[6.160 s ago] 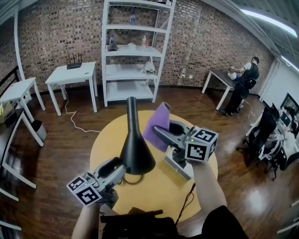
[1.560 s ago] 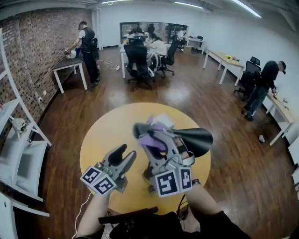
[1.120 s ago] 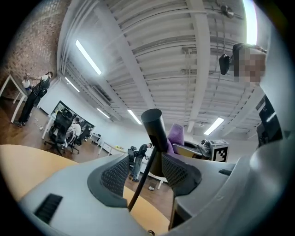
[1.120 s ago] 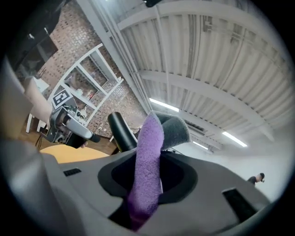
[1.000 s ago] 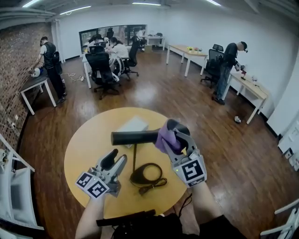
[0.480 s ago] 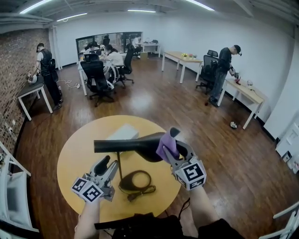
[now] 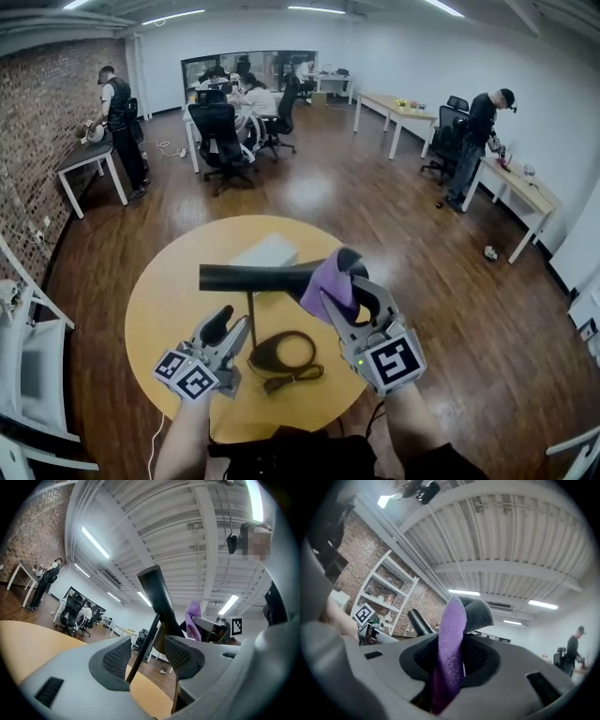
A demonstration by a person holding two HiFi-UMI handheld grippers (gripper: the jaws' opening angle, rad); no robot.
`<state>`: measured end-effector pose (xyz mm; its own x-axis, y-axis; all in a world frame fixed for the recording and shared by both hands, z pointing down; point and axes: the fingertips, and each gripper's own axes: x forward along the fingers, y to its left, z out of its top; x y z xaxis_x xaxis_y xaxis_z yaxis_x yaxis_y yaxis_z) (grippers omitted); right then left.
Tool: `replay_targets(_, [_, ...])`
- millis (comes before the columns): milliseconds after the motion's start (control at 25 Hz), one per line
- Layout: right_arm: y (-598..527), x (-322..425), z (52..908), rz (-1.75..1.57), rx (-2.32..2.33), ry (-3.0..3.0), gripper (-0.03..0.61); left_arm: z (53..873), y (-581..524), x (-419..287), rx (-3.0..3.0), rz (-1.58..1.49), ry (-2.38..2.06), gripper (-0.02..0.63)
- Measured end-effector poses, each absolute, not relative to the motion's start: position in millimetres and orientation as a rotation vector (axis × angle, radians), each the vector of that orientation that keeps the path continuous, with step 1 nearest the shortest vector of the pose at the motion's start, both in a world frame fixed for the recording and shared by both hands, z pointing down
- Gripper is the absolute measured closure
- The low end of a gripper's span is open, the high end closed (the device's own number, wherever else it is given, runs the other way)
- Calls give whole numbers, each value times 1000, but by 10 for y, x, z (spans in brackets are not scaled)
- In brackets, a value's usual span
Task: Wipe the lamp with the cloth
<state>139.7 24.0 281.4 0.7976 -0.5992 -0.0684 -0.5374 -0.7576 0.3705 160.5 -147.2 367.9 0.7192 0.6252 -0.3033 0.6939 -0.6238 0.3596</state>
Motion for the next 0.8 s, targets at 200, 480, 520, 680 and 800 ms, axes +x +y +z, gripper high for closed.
replay_targets(200, [-771,1171,2766,-406,2214,-867,460,3702,-1705,1621,2458,-156,1087,405])
replay_targets(480, [-1523,1286,2883,-532,1894,-595,454,3669,-2073,1709,2422,-136,1167,405])
replay_targets(520, [-1529,1294,2894,-539,1900,-581,454,3680,-2096,1722,2409,-134,1175,405])
replay_targets(680, [-1404,1337,2981,-516,1903,-558,454,3705,-2020,1759,2367,-121,1240,405])
replay_targets(800, [-1089,1373,3037,-453,1934,-521,454,3637,-1842,1741,2351,-118,1298,405])
